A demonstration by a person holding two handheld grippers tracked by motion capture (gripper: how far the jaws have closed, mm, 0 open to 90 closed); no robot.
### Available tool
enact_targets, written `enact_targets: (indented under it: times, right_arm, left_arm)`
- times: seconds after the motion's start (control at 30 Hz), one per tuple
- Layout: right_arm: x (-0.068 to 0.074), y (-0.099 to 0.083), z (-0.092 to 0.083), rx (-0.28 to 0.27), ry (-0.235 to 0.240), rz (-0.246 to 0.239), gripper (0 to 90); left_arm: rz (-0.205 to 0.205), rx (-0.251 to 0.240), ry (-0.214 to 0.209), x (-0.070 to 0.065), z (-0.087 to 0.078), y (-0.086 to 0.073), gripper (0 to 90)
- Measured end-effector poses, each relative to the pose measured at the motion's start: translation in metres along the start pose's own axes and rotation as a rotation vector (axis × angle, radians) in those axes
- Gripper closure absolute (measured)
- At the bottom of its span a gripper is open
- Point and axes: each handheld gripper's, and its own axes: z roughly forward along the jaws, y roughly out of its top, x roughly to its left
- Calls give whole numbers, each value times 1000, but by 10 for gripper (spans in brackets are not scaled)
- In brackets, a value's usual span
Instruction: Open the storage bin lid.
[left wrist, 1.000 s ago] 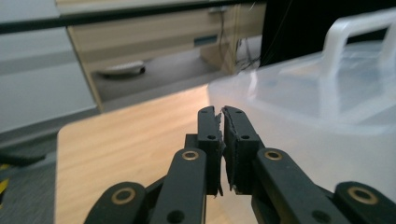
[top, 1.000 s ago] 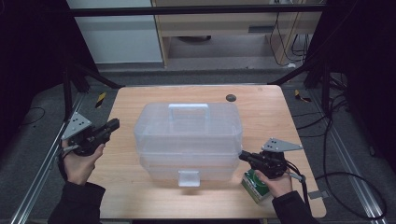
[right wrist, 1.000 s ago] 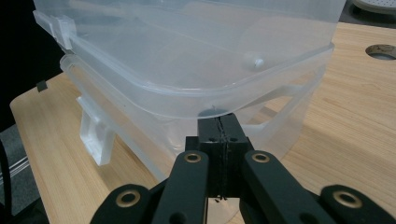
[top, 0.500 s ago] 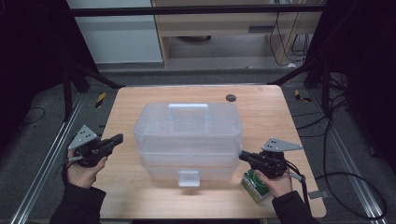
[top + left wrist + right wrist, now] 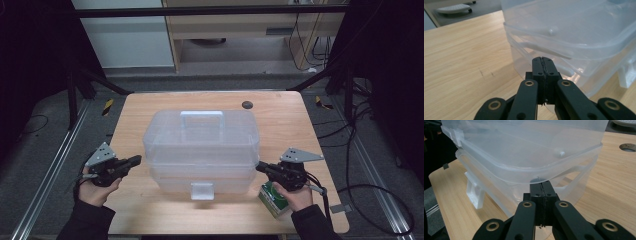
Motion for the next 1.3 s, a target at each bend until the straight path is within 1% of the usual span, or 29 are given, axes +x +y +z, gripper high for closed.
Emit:
enact_targets:
  times: [0.07,0.13,0.27,0.5,0.53,0.6,0.8,0.9,1.03,1.23,1.3]
  right_arm:
    - [0,0,0,0,-1,-1,900]
    - [0,0,0,-1,-2,-1,900]
    - [0,0,0,-2,0,0,900]
    - [0,2,0,-7,-5,0,900]
    - [0,3,-1,-16,-7,-1,900]
    - [0,4,-1,-20,-6,-2,900]
    - [-2,8,-1,-37,-4,-2,900]
    - [-2,11,-1,-51,-6,0,900]
    - [-4,15,-2,-63,-4,3,900]
    - [-5,21,-2,-74,-11,2,900]
    - [-5,23,-3,-75,-13,4,900]
  left_arm:
    - [7,7,-19,-2,2,-1,894]
    - [12,11,-28,-4,5,-1,894]
    - [18,5,-54,-9,7,2,894]
    - [30,-16,-74,-14,6,5,894]
    - [30,-18,-74,-14,6,6,893]
    - [37,-22,-72,-14,7,7,893]
    - [31,-42,-55,-15,6,12,892]
    - [28,-67,-43,-15,5,13,891]
    - [26,-84,-24,-13,5,17,891]
    - [23,-95,-16,-12,5,22,891]
    - [17,-103,-15,-12,5,22,891]
